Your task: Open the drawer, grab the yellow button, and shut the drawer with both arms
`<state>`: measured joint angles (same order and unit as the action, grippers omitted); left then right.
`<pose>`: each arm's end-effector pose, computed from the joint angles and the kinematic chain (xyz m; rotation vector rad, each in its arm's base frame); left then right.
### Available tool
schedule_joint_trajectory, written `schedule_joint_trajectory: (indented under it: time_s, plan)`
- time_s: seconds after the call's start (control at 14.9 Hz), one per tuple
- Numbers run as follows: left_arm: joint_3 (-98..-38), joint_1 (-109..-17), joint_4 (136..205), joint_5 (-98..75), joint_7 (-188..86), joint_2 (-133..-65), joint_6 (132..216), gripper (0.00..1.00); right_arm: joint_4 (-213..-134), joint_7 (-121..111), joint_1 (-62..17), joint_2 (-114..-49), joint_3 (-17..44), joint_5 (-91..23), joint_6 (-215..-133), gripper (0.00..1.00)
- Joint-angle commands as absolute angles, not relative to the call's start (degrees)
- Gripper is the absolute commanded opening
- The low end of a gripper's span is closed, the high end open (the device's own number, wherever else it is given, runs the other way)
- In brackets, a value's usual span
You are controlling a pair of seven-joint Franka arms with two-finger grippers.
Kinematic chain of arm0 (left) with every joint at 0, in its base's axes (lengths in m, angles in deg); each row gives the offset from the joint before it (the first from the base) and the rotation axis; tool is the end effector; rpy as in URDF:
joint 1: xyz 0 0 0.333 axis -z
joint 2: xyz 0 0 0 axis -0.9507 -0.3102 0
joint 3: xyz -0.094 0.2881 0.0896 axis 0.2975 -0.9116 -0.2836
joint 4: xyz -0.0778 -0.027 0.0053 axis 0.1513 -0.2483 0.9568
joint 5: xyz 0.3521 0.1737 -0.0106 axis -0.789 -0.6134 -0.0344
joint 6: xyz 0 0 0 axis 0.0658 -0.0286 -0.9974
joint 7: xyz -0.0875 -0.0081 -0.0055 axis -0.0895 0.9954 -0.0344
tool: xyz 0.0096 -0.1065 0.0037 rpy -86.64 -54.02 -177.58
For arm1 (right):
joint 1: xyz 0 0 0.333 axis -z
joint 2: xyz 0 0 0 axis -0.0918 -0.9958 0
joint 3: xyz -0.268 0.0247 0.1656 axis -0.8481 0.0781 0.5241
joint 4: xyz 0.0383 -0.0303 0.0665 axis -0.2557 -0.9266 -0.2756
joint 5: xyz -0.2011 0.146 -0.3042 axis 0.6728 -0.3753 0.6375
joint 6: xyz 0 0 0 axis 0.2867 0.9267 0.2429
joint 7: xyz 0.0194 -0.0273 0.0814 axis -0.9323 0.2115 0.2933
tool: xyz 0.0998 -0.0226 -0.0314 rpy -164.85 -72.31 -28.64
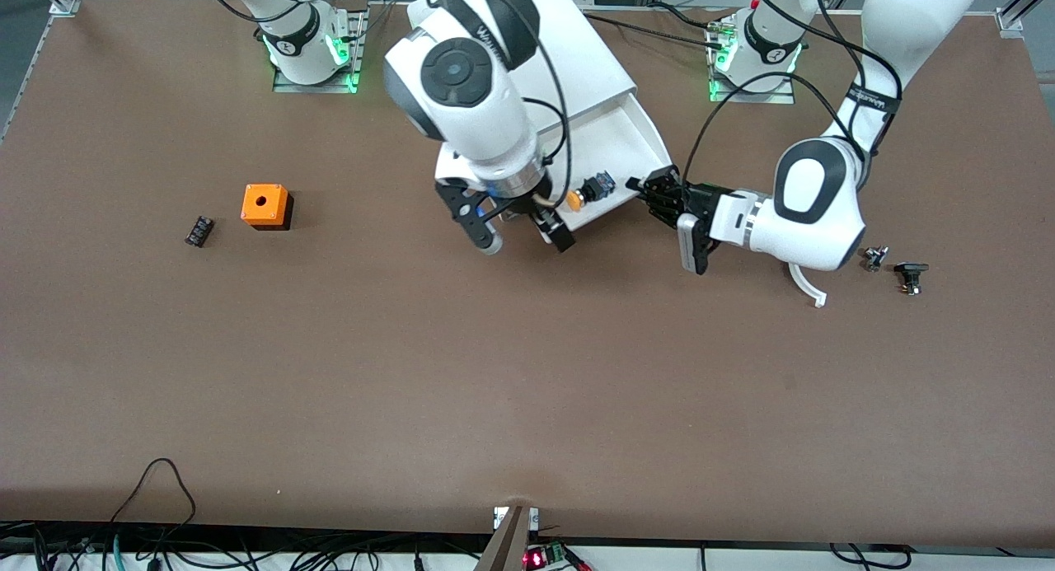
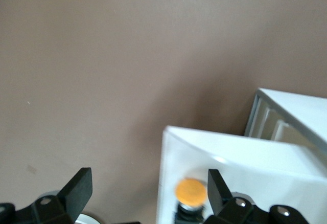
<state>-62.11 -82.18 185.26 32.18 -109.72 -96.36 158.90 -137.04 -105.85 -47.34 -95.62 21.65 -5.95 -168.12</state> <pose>0.5252 -0.1935 0.2781 1.9119 -0.6594 -0.2589 0.5352 0.5316 0.4624 -2.6015 1.3232 0.1543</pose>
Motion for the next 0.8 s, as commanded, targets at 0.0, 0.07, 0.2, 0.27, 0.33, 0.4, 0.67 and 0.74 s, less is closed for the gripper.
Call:
schedule_joint_trajectory:
  time_s: [0.0, 0.07, 0.2, 0.27, 0.33, 0.4, 0.67, 0.74]
  plan:
    - [-62.0, -83.2, 180.7, 28.6, -109.5, -100.7, 161.2, 0.00, -134.5, -108.5, -50.6, -98.0, 20.6, -5.9, -167.8, 1.00]
    - [-62.1, -83.6, 180.2, 27.8, -109.5, -100.9, 161.0, 0.00, -134.0, -109.5, -51.5, -98.7, 20.6, -5.4, -168.1, 1.00]
    - [-62.0, -84.0, 179.8, 27.0, -109.4, -101.2, 160.9, 0.00, -132.4, -112.6, -52.8, -100.9, 20.6, -4.9, -169.9, 1.00]
    - [-62.0, -84.0, 179.7, 27.0, -109.4, -101.4, 160.7, 0.17, -131.9, -113.5, -53.2, -101.8, 20.6, -4.8, -171.0, 1.00]
    - [-62.0, -84.1, 179.3, 27.0, -109.4, -102.1, 160.1, 0.40, -131.8, -113.8, -53.6, -102.2, 20.6, -4.9, -171.9, 1.00]
    - [-62.0, -84.1, 178.7, 27.0, -109.8, -102.4, 158.9, 0.99, -131.8, -113.8, -53.7, -102.3, 20.6, -4.9, -172.5, 1.00]
    - [-62.0, -84.7, 177.8, 27.0, -106.4, -101.9, 155.9, 1.00, -131.8, -117.3, -54.9, -103.9, 20.6, -4.8, -176.4, 1.00]
    - [-62.1, -85.0, 176.6, 26.6, -104.1, -101.7, 154.4, 1.00, -131.8, -117.6, -55.0, -104.4, 20.6, -4.8, -176.9, 1.00]
